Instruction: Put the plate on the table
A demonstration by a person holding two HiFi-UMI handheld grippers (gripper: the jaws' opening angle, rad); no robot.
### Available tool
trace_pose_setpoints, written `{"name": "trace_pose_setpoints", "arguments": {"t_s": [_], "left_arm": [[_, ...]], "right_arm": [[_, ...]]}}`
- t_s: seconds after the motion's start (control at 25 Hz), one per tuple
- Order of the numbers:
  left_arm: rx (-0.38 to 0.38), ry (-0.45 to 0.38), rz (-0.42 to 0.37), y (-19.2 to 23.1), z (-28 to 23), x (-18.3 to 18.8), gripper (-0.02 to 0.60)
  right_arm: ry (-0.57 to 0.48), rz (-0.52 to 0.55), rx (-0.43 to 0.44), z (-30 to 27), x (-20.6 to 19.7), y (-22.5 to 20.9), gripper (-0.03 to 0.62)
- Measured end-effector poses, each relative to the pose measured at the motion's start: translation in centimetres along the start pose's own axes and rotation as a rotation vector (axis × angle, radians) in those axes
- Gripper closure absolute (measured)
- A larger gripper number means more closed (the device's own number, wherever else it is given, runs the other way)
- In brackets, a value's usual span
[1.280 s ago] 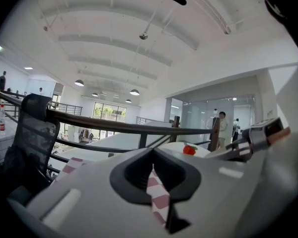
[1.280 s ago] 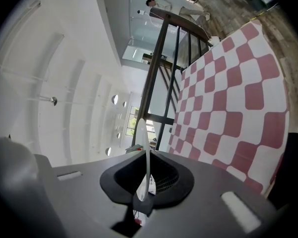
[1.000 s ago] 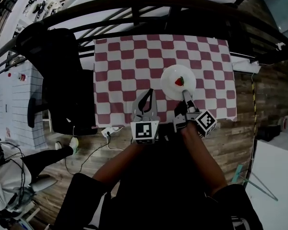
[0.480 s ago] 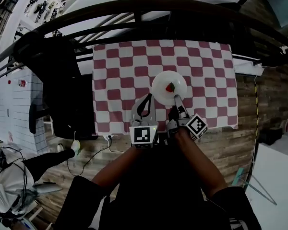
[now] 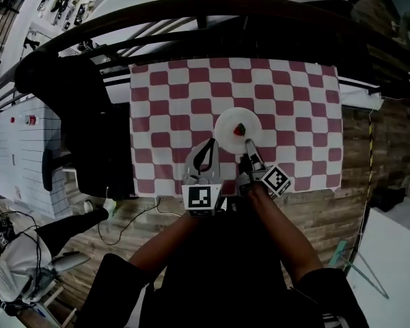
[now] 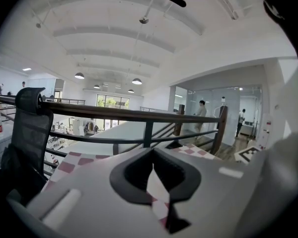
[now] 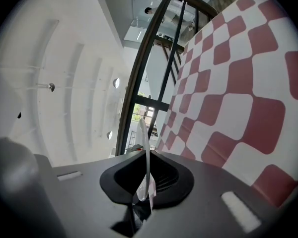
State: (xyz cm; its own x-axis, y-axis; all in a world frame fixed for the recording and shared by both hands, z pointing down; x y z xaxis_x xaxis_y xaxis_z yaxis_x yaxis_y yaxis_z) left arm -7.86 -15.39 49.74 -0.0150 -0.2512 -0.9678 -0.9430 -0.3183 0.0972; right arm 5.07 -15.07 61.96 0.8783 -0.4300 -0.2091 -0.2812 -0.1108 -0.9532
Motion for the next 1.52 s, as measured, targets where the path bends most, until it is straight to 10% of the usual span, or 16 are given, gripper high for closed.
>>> {"name": "trace_pose_setpoints", "arguments": {"t_s": [1.52], "left_arm": [[-0.052, 0.132, -0.078, -3.4, -6.5, -3.8, 0.572]], "right_arm": [[0.170, -0.041, -0.161, -4.3, 1.6, -13.4, 0.576]]}}
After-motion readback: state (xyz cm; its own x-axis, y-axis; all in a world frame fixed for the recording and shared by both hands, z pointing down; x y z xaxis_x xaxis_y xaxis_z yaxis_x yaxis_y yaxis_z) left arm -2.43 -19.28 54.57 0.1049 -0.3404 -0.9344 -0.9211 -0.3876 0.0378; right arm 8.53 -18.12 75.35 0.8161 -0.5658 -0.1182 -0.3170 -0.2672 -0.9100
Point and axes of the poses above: the fingertips, and each gripper's own axes: z backward along the fingers, y to its left, x out of its top, the point moved 1 cm from there along z, backward along the fingers, and after that the axes turned 5 degrees about -y, right-handed, at the moved point
